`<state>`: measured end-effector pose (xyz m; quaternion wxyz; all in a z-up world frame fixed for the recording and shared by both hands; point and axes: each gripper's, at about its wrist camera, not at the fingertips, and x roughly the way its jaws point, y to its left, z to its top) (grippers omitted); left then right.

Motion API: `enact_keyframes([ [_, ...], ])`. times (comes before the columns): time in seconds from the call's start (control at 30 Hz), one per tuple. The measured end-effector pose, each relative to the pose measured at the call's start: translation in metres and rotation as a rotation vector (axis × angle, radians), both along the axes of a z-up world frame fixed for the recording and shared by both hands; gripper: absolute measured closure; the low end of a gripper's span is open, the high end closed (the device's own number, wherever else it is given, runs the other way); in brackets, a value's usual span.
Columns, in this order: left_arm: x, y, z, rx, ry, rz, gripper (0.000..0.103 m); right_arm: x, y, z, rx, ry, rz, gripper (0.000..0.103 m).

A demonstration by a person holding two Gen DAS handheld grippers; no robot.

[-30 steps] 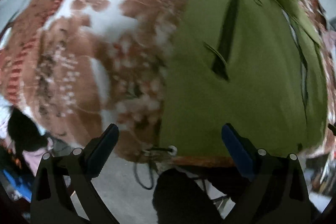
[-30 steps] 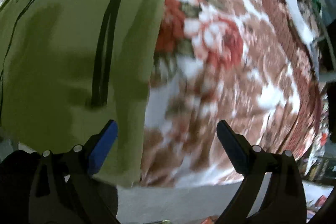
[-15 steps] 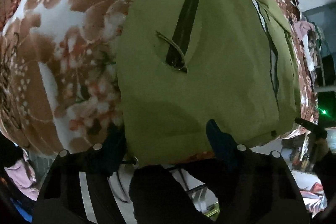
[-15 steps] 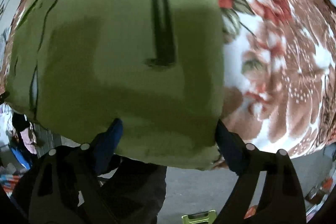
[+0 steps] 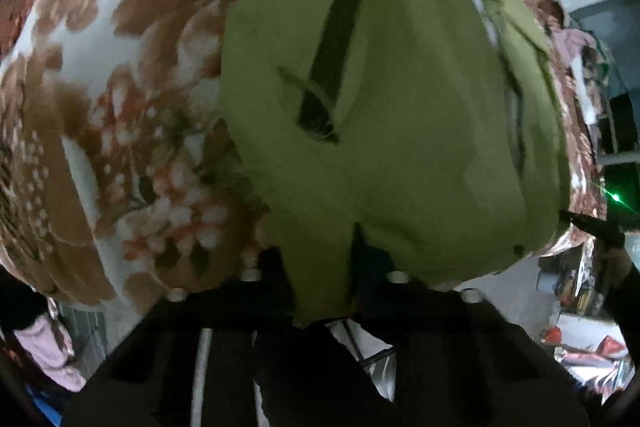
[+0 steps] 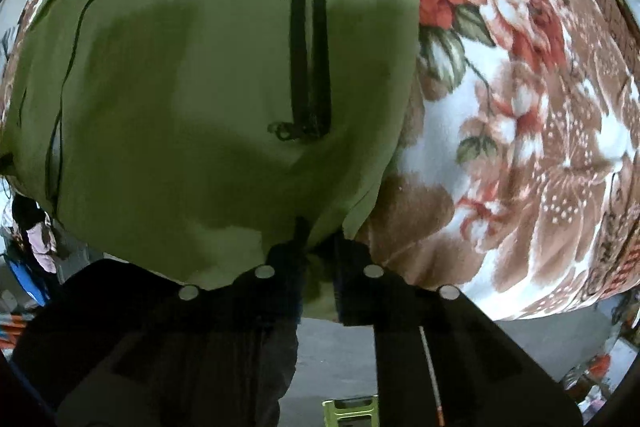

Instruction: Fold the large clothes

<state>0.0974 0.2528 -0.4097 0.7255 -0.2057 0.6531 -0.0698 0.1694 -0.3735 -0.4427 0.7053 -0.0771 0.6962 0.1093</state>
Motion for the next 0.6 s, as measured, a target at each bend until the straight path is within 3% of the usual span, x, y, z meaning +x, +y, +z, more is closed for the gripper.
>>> enact_keyframes([
  [0.23, 0.019, -0.011, 0.039, 0.01, -0.047, -0.089, 0.093, 0.002, 0.02, 0.049, -0.011, -0.056, 0.019, 0.1],
  [0.37, 0.04, -0.016, 0.071, -0.004, -0.119, -0.152, 0.095, 0.016, 0.023, 0.084, -0.013, -0.089, 0.037, 0.1],
  [0.6, 0.112, -0.02, 0.142, -0.015, -0.255, -0.159, 0.096, 0.063, 0.038, 0.161, 0.033, -0.166, 0.001, 0.1],
])
